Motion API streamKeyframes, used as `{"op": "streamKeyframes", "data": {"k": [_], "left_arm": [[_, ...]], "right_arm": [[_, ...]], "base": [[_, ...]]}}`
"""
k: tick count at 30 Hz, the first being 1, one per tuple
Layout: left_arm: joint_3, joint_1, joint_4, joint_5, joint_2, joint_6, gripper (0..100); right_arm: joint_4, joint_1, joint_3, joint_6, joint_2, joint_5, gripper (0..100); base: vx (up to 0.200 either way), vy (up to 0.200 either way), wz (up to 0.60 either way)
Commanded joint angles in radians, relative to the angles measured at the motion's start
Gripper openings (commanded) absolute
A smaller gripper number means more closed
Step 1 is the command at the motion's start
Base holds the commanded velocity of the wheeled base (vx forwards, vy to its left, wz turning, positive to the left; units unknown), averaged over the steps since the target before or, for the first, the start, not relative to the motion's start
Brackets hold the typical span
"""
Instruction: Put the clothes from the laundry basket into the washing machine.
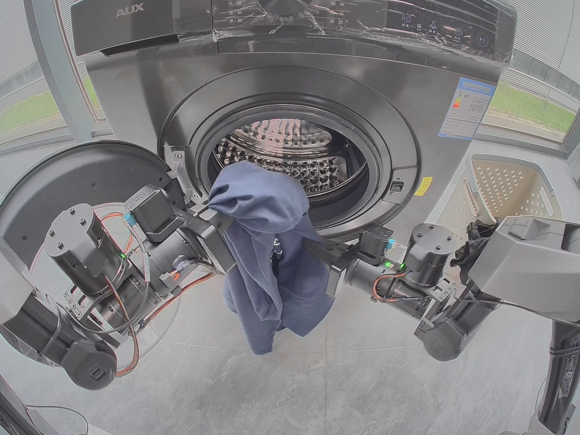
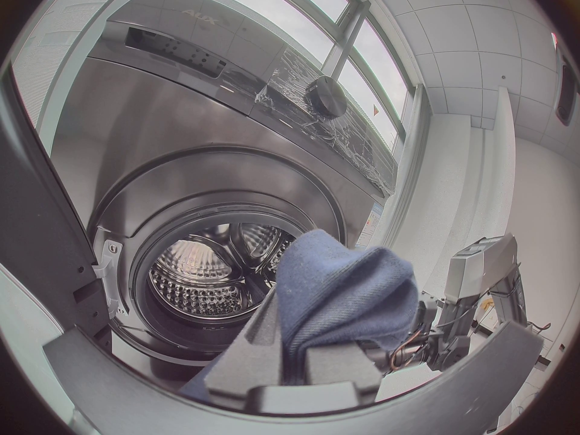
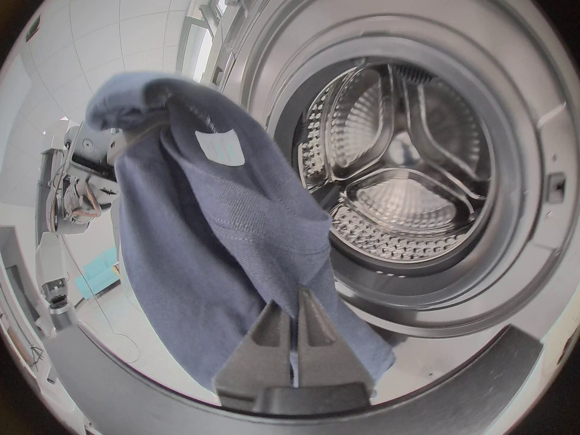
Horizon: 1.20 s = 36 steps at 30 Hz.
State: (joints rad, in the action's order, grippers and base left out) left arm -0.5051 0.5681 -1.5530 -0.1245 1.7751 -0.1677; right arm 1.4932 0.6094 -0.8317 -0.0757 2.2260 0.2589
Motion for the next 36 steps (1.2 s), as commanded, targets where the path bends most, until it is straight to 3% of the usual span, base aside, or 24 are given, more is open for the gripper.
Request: {"op": "streamKeyframes", "data": {"k": [1,12,17,19,20,27,36], "left_arm": [[0.0,-0.007,-0.002,0.0,0.003,-0.001,0],[0.025,0.013,-0.002,0.0,0.006,0.0,0],[0.039,0.024,-0.002,-0.004,0.009,0.0,0],[0.048,0.026,-0.002,-0.029,0.018,-0.001,0],[0.056,0.026,-0.002,-0.043,0.023,-0.001,100],[0.074,0.024,-0.002,-0.06,0.122,-0.012,100],[0.042,0.024,-0.004,-0.064,0.337,-0.004,100]], "right_arm": [[-0.016,-0.053,0.095,0.022,-0.16,-0.049,0],[-0.037,-0.06,0.143,0.011,-0.325,-0.198,0],[-0.031,-0.059,0.181,-0.007,-0.371,-0.213,0],[-0.027,-0.059,0.2,-0.012,-0.388,-0.213,0],[-0.027,-0.059,0.204,-0.012,-0.394,-0.213,0],[-0.025,-0.033,0.194,-0.012,-0.436,-0.213,0],[-0.028,0.018,0.18,-0.013,-0.454,-0.222,0]], "base": [[0.0,0.0,0.0],[0.0,0.0,0.0],[0.0,0.0,0.0],[0.0,0.0,0.0],[0.0,0.0,0.0],[0.0,0.0,0.0],[0.0,0.0,0.0]]}}
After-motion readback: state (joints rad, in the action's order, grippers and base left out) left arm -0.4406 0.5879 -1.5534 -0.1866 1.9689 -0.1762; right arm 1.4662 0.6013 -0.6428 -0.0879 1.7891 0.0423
